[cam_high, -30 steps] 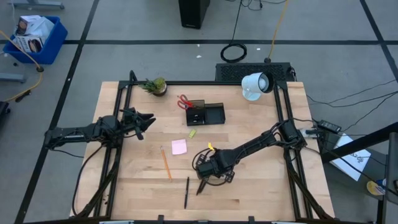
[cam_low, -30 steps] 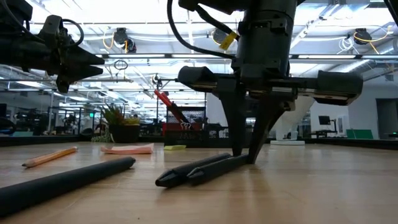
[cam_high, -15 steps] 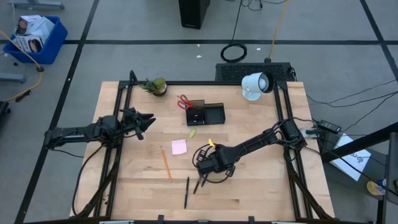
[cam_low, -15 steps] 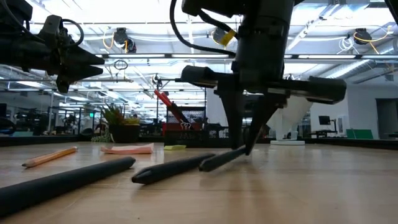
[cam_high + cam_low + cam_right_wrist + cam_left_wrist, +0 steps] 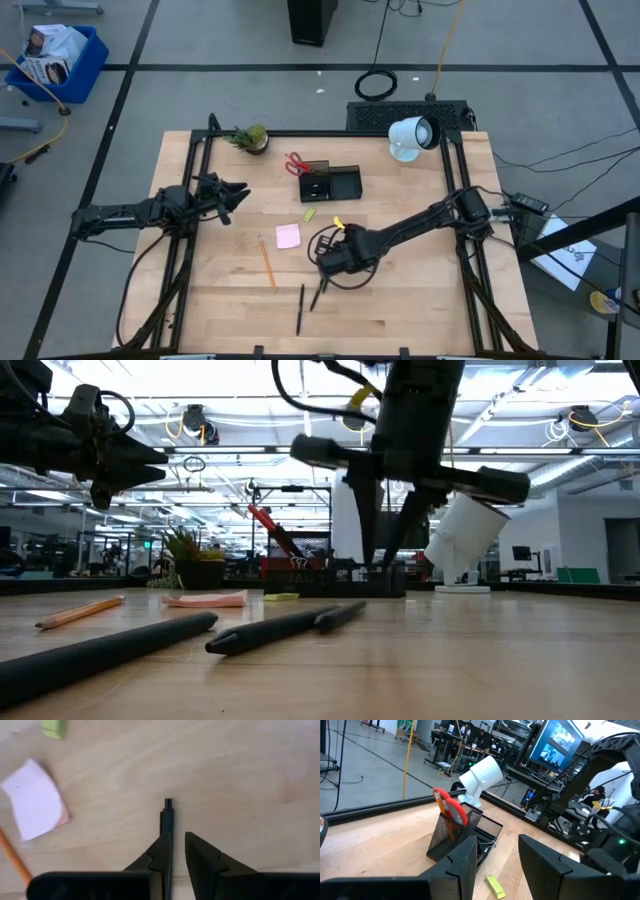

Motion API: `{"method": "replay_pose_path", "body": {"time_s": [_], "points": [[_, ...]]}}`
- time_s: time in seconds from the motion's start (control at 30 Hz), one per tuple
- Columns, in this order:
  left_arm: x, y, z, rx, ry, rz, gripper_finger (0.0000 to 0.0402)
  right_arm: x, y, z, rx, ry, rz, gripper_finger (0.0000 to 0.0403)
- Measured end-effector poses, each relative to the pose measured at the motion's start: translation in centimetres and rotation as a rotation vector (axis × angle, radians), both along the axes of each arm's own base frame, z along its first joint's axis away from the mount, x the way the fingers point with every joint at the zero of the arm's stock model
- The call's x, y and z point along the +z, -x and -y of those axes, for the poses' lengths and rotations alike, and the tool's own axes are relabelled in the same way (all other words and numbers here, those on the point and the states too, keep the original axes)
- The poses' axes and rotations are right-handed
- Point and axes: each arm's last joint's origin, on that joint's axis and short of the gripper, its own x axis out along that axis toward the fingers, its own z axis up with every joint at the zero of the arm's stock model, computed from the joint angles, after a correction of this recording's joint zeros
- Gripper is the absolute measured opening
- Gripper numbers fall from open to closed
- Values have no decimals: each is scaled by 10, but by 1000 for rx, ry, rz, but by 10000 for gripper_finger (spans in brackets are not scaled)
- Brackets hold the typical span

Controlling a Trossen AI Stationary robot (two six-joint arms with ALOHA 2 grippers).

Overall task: Pick and place office supplies into organizer
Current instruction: Put the right pen into the mesh organizer

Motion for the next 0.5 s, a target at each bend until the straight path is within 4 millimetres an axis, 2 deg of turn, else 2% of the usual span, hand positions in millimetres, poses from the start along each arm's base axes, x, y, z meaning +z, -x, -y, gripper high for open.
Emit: {"method": "replay_pose_path", "body": {"time_s": [0.13, 0.37, 0.5], "points": [[0, 0, 0, 0, 0, 0, 147, 11, 1, 3, 2, 11, 35, 49], [0, 0, 0, 0, 0, 1, 147, 7, -1, 5, 69, 4, 12, 53], [0, 0, 0, 0, 0, 0, 147, 7, -5, 4, 64, -12, 42, 79]]}}
